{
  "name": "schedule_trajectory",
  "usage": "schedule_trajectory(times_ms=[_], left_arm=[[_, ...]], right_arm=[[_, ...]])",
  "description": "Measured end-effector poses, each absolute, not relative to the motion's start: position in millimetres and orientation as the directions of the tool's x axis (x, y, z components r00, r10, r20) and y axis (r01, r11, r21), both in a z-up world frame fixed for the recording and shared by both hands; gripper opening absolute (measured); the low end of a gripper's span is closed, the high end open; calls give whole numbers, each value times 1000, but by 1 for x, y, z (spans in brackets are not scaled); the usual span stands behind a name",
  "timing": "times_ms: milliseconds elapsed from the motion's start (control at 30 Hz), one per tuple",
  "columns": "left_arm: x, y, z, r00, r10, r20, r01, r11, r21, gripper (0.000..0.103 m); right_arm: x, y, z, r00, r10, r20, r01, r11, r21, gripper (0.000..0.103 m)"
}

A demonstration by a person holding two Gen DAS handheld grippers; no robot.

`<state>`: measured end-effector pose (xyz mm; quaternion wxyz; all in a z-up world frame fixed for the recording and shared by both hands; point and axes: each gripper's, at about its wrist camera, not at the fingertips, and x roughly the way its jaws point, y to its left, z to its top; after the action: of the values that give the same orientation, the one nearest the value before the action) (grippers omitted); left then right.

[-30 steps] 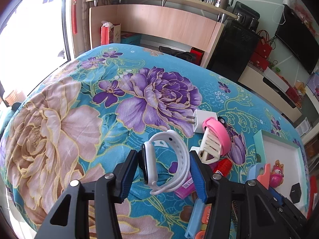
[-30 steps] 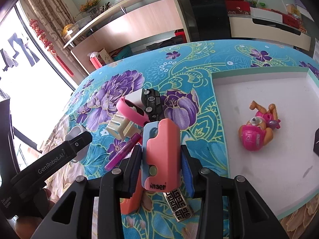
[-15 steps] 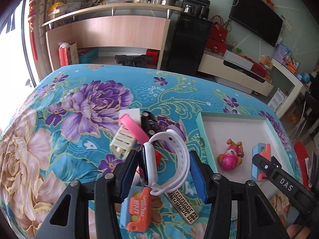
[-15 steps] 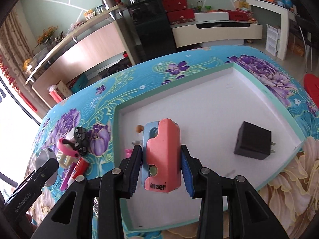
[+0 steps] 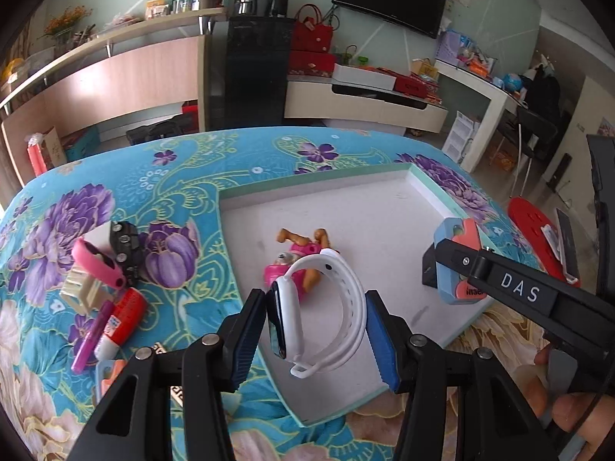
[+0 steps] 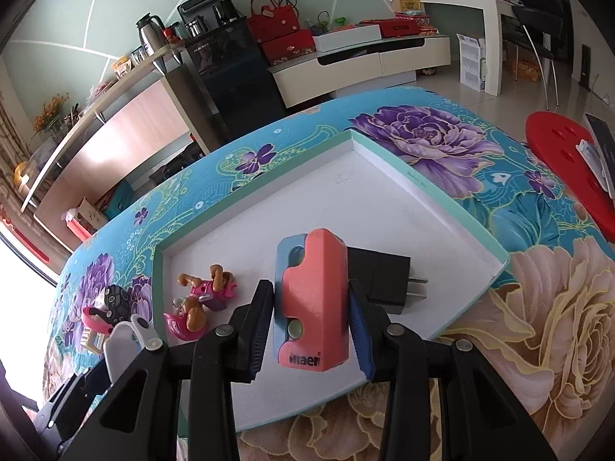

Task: Organize rigid objects
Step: 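Carry the watch and knife into the tray while both grippers open to release, then withdraw both grippers from the tray toward the remaining items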

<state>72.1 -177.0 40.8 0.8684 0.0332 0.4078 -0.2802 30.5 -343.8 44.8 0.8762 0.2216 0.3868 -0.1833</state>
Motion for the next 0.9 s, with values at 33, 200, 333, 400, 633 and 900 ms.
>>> schedule_trajectory(times_ms=[33, 200, 333, 400, 633, 900], left_arm=[[72, -181, 39, 507, -462, -728, 522, 836, -167, 55], [70, -192, 31, 493, -465, -735, 542, 825, -158, 55], [72, -197, 21, 474, -461, -750, 549, 821, -158, 55], [72, -199, 17, 462, -459, -759, 553, 818, -158, 55], [75, -199, 9, 456, -436, -775, 541, 828, -147, 55], [76, -196, 10, 463, -435, -772, 534, 832, -149, 56]], right_arm=[[29, -346, 45, 635, -151, -757, 496, 832, 250, 40], [32, -346, 40, 626, -127, -769, 491, 831, 262, 40], [37, -342, 33, 617, -98, -781, 472, 840, 267, 40], [40, -340, 28, 606, -87, -790, 467, 844, 265, 40], [42, -338, 24, 603, -66, -795, 454, 848, 274, 40], [43, -337, 26, 604, -71, -794, 456, 848, 271, 40]])
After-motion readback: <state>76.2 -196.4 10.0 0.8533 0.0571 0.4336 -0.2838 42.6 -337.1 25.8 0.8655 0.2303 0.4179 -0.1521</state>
